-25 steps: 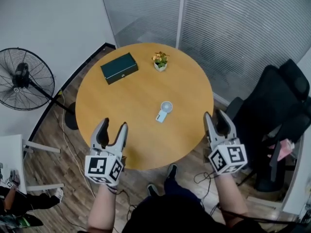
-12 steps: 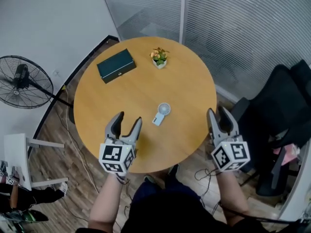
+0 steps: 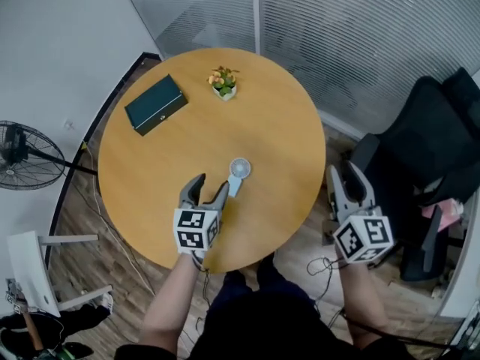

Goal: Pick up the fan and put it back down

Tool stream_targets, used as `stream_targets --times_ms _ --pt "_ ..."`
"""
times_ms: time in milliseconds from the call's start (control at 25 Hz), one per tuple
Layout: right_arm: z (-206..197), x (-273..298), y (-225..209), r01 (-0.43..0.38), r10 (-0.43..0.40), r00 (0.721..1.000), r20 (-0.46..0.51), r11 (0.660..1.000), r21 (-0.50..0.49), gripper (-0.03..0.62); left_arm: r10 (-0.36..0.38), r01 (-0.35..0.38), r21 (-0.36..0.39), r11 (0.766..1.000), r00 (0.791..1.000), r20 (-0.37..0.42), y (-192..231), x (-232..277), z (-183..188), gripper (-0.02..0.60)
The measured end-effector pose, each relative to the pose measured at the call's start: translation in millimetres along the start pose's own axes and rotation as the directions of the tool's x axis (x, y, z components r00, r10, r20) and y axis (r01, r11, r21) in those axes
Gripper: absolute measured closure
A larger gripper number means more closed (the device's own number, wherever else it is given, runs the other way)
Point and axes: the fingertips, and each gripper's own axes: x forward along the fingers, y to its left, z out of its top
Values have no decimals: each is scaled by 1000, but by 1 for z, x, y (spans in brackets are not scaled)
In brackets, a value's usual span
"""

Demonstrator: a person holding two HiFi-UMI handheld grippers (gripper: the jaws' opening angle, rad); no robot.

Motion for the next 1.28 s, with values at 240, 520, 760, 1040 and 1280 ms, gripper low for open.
stream_targets --times_ms 240,520,760,1040,1280 --pt "-17 -4 -32 67 -67 997 -39 998 16 444 -32 37 36 999 991 -129 -7 55 -42 321" --pt "-26 4 -63 105 -103 993 -64 994 27 445 -42 62 68 996 961 -272 -12 105 -80 320" --pt "-29 8 -76 117 -116 991 -71 993 20 448 -13 40 62 997 925 -381 -9 129 -115 320" --pt "-37 10 -87 127 -125 988 -94 992 19 453 7 24 68 997 906 -422 -8 146 -129 320" --pt "-41 6 -96 139 -135 985 -104 990 25 461 7 16 51 999 903 -429 -9 151 -134 367"
